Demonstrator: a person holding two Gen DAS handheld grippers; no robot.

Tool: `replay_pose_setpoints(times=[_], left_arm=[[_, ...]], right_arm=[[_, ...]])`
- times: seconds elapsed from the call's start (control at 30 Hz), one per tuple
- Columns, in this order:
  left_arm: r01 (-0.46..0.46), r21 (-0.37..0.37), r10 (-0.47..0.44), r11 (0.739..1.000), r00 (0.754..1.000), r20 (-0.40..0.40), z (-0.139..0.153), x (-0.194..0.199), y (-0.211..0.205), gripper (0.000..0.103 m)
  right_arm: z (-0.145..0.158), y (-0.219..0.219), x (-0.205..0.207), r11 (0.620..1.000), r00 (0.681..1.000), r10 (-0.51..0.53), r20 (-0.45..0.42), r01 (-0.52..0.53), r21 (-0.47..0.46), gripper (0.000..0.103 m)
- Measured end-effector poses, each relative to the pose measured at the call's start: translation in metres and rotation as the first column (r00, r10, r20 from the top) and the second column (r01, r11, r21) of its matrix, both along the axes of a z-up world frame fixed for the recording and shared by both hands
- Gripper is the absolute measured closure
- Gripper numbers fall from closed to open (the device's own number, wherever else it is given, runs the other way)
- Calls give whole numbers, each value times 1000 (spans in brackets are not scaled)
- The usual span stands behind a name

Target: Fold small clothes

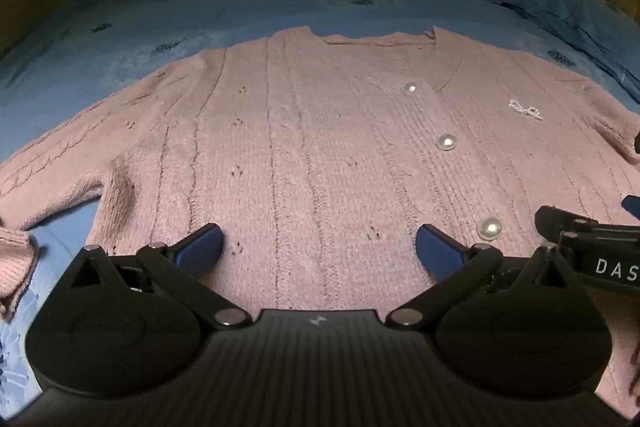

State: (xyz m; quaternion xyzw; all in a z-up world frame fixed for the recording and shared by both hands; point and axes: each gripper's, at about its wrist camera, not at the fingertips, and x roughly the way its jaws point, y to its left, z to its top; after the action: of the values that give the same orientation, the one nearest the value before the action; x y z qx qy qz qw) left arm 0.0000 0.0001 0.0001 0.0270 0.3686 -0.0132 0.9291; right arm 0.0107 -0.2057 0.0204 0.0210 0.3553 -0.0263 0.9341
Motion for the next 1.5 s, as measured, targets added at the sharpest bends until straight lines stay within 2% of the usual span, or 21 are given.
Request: replay_pose_setpoints(times=[1.5], left_arm=[[-1, -9, 1, 1000, 1000, -6, 0, 0, 1, 0]], right_arm=[[0, 2, 0, 1000, 1000, -2, -2, 2, -6, 0]])
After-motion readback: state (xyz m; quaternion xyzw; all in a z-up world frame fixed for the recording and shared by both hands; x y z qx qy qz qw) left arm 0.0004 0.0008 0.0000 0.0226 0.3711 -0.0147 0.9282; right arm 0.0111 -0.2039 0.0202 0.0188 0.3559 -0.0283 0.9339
